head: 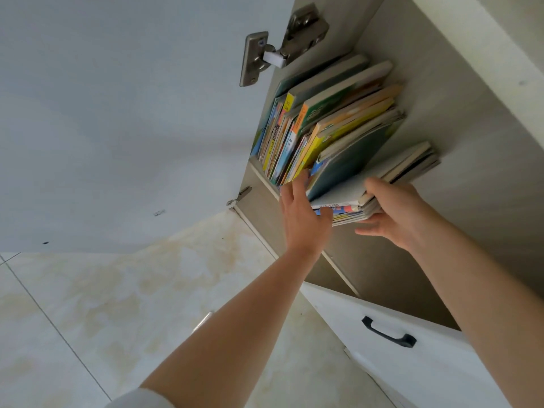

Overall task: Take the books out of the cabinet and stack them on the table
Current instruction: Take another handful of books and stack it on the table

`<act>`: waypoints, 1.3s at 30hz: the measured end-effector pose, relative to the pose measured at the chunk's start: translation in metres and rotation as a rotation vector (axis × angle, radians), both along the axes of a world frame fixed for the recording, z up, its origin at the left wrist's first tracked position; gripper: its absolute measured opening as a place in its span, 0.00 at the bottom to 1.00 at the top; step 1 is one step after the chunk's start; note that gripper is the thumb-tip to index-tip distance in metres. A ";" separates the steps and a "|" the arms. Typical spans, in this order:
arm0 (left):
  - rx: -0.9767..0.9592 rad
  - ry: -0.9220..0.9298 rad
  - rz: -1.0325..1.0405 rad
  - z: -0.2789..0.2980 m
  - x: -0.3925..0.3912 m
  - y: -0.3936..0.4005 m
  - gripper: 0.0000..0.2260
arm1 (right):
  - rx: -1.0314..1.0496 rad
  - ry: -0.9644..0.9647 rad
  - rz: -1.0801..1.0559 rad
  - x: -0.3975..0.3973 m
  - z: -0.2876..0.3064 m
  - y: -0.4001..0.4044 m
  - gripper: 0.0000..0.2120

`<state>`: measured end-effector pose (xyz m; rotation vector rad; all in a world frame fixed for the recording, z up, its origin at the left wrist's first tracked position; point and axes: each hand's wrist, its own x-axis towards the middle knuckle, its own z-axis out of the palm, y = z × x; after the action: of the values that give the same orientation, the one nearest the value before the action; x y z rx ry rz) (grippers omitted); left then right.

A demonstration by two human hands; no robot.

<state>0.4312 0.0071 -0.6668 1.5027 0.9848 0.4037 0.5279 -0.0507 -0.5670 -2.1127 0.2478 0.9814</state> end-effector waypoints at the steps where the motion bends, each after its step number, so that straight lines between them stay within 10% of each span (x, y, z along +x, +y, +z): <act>1: 0.014 0.001 -0.011 0.000 0.000 -0.001 0.33 | 0.006 0.007 -0.004 0.000 0.000 -0.002 0.23; 16: 0.351 0.051 -0.179 -0.018 -0.004 -0.016 0.29 | 0.163 0.116 -0.050 0.002 0.022 -0.003 0.09; 24: 0.222 0.033 -0.187 -0.023 -0.001 -0.019 0.33 | 0.021 0.057 -0.050 0.007 -0.002 0.010 0.46; 39: 0.419 -0.006 -0.252 -0.040 0.016 0.001 0.25 | -0.025 -0.044 0.033 0.004 -0.002 0.001 0.21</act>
<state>0.4476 0.0084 -0.7063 1.9756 0.7188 0.4501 0.5318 -0.0497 -0.5690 -2.1645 0.2041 0.9547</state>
